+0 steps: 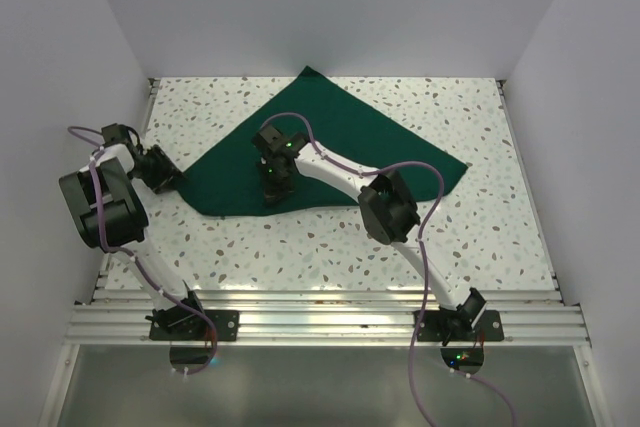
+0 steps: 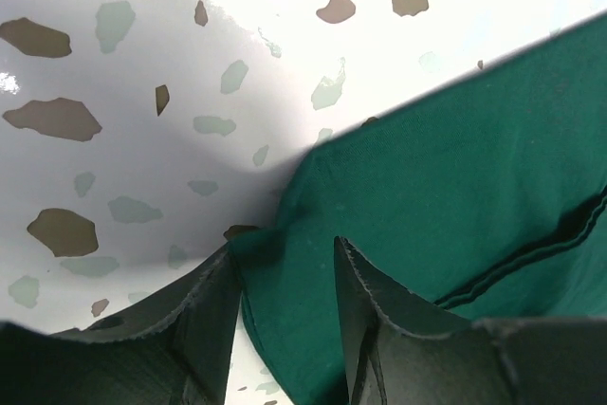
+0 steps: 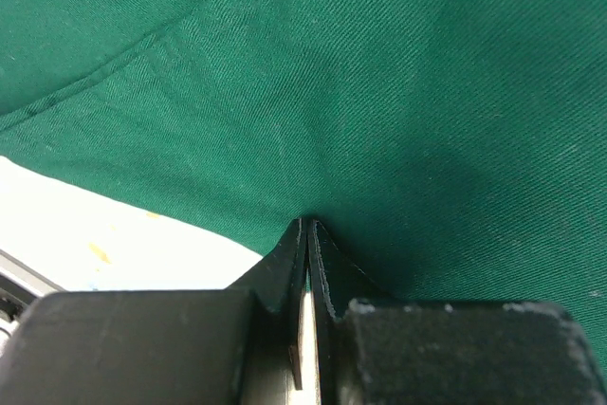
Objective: Prepare the surgical pack
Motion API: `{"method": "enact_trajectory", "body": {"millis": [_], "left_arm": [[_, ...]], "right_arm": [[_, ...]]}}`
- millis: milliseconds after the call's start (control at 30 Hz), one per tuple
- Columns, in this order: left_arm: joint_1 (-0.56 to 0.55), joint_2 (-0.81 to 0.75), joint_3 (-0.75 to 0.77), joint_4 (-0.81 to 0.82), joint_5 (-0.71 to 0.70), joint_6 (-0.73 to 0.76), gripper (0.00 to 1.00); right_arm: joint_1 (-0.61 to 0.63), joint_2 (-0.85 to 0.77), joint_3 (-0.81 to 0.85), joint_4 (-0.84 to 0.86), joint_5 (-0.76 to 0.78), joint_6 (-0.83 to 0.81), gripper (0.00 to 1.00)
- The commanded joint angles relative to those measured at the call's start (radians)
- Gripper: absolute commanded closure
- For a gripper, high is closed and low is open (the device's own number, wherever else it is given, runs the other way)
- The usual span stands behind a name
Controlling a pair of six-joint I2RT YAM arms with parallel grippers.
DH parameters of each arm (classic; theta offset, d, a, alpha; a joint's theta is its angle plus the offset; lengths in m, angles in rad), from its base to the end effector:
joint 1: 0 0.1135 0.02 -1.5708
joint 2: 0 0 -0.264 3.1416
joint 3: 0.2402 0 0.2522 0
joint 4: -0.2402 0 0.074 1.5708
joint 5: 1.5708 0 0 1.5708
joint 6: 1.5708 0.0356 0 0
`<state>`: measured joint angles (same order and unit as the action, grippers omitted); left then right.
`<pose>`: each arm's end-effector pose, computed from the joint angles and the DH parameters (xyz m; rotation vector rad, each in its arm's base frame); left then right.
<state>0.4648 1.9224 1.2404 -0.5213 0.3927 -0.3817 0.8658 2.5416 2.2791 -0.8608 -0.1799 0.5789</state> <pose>0.3434 0.1569 0.1538 -1.0234 2.5161 -0.5185 0.3433 0.4133 0.1587 -0.4666 2.8199 0.6233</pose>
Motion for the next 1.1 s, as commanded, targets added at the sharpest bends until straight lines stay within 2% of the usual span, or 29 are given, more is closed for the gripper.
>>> {"method": "enact_trajectory", "body": {"millis": [0,67,100,167,200,267,467,600,733,833,1067], "left_arm": [[0.006,0.029,0.016,0.017,-0.015,0.029,0.53],[0.006,0.023,0.013,0.017,-0.02,0.033,0.57],[0.006,0.023,0.01,0.017,-0.017,0.036,0.66],[0.006,0.017,0.005,0.017,-0.002,0.035,0.78],[0.006,0.012,0.004,0.017,0.006,0.032,0.88],[0.006,-0.009,-0.002,0.015,0.026,0.023,0.99],[-0.021,-0.183,-0.087,0.072,0.106,-0.086,1.0],[-0.122,-0.328,-0.111,0.087,0.104,-0.172,1.0],[-0.221,-0.404,-0.084,0.087,0.086,-0.27,1.0],[-0.293,-0.428,-0.047,0.087,0.071,-0.333,1.0],[-0.419,-0.439,0.036,0.041,0.026,-0.379,1.0]], "right_arm": [[0.009,0.048,0.008,-0.012,0.003,0.003,0.96],[0.009,0.048,0.011,-0.012,0.002,0.001,0.96],[0.009,0.048,0.011,-0.014,0.002,-0.001,0.96],[0.009,0.049,0.013,-0.018,0.002,-0.001,0.96],[0.009,0.054,0.014,-0.02,0.0,-0.002,0.96],[0.009,0.054,0.022,-0.03,-0.001,-0.005,0.95],[0.007,0.045,0.005,-0.03,-0.016,-0.01,0.95],[0.006,0.058,0.0,-0.043,-0.049,-0.017,0.95],[0.002,0.055,-0.021,-0.037,-0.067,-0.025,0.95],[-0.008,0.048,-0.017,-0.029,-0.105,-0.021,0.95],[-0.077,-0.104,-0.07,0.052,-0.173,0.03,0.95]]}}
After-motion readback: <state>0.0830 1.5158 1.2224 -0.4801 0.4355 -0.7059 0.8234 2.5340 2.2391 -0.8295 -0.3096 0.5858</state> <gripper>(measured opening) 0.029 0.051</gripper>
